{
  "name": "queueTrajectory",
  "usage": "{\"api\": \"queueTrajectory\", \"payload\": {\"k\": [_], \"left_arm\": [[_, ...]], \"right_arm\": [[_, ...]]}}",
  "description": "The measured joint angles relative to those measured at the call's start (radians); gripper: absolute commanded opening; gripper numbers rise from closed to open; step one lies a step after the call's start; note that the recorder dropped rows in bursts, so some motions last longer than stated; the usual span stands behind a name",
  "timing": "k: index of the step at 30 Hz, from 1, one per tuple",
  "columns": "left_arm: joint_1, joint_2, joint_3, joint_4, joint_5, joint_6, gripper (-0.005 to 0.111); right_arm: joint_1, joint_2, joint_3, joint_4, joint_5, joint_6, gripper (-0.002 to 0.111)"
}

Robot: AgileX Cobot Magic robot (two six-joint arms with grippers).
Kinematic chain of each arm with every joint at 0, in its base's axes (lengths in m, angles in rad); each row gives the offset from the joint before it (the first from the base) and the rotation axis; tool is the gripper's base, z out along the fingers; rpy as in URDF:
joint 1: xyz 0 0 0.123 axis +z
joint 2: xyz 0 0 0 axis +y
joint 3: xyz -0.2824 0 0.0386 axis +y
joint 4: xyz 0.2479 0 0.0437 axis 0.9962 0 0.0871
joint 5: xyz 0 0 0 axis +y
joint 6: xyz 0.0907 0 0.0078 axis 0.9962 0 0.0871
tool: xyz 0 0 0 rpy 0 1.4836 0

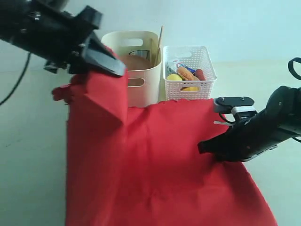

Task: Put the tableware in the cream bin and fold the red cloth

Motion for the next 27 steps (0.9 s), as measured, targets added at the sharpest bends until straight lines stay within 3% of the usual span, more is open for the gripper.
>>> {"api": "queueTrajectory", "payload": {"k": [3, 7, 11, 15, 22, 24, 27], "left_arm": [[-0.158, 0.153, -0.101, -0.002, -0.101, -0.032, 0.000], [-0.269, 0.352, -0.227, -0.004, -0.147, -0.049, 0.000], [-0.331, 0.490, -0.283, -0.001, -0.226, -0.049, 0.001], [-0.352, 0.580, -0.291, -0.007, -0.285, -0.049, 0.029], [-0.398, 0.656, -0.293, -0.010, -0.342, -0.023, 0.072], [-0.414, 0.661, -0.293, -0.010, -0.349, -0.001, 0.080], [-0.436, 0.653, -0.293, -0.010, -0.353, 0.030, 0.083]], "right_arm": [[0.000, 0.000, 0.000, 0.000, -0.014, 0.000, 0.000], [0.000, 0.002, 0.000, 0.000, -0.016, 0.000, 0.000], [0.000, 0.003, 0.000, 0.000, -0.016, 0.000, 0.000], [0.000, -0.024, -0.002, -0.061, 0.012, 0.029, 0.000], [-0.026, -0.259, 0.013, -0.534, 0.303, 0.476, 0.000], [-0.033, -0.312, -0.013, -0.646, 0.379, 0.563, 0.000], [-0.036, -0.383, -0.058, -0.741, 0.489, 0.618, 0.000]]}}
